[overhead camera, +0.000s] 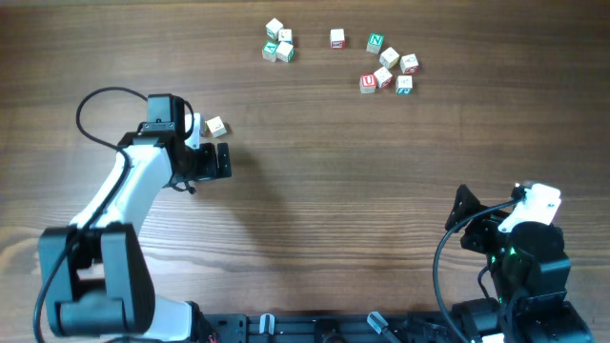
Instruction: Form a circle
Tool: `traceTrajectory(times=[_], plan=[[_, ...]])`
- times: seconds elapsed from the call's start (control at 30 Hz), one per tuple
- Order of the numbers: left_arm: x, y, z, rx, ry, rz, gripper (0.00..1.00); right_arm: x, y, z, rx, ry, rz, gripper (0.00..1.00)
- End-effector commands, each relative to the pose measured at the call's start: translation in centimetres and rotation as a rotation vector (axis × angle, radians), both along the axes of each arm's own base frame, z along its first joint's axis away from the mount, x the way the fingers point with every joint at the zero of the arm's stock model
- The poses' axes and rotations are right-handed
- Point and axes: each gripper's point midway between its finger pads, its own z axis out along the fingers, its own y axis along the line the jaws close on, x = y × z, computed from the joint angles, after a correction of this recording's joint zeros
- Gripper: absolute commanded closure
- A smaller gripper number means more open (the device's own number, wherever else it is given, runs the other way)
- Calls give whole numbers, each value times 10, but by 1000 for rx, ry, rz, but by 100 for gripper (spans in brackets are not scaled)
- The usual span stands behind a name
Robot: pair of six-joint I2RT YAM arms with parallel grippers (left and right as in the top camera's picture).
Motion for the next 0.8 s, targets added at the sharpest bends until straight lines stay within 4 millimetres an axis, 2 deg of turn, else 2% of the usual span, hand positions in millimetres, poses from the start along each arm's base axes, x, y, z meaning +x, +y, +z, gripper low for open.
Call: traceTrajectory(times=[0.0,0.13,0.3,0.4,0.5,0.57,0.63,0.77], plan=[[-5,29,-15,93,52,165,0,1,1,-2,-6,7,11,0],[-4,51,-15,81,45,288,0,1,1,-2,-6,6,11,0],[6,39,-13,-36,7,284,5,1,1,-2,-6,6,11,0],[9,37,-12,-52,-3,293,28,1,1,-2,-6,7,11,0],[9,37,-12,-83,9,424,32,1,1,-2,-6,6,11,0],[6,37,-13,-89,25,457,41,1,1,-2,-6,7,11,0],[3,37,-14,-88,36,462,43,1,1,-2,-6,6,11,0],[3,40,-14,-99,45,603,44,1,1,-2,-6,6,11,0]])
